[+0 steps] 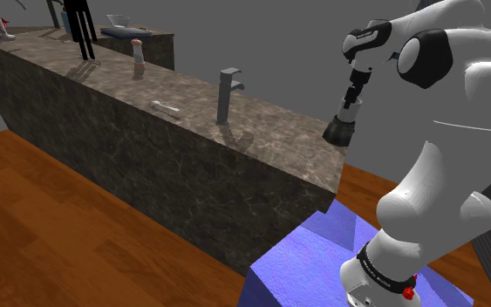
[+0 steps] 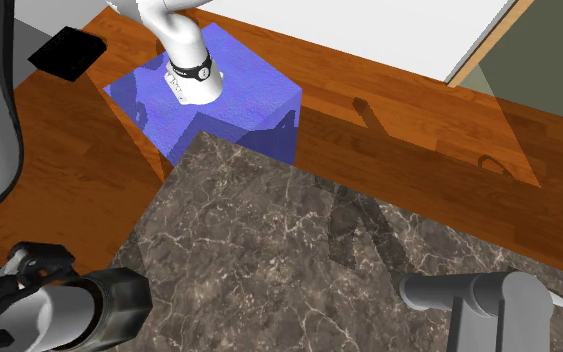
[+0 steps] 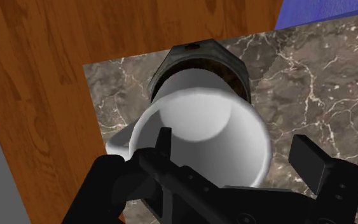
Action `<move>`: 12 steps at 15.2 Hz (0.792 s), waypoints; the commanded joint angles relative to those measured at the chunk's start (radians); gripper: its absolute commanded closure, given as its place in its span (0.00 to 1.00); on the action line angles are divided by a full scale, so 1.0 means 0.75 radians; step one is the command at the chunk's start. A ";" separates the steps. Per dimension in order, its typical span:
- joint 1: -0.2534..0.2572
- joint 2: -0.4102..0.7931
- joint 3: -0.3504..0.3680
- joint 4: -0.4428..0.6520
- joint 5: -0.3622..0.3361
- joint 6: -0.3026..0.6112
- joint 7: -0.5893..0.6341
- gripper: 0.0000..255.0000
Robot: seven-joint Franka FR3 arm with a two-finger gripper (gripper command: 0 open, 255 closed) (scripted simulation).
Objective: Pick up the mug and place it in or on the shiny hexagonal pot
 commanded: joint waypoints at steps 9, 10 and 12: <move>0.001 -0.012 -0.002 0.153 -0.005 -0.165 0.003 0.00; 0.001 -0.012 -0.002 0.153 -0.005 -0.165 0.003 0.00; 0.001 -0.012 -0.002 0.153 -0.005 -0.165 0.003 0.00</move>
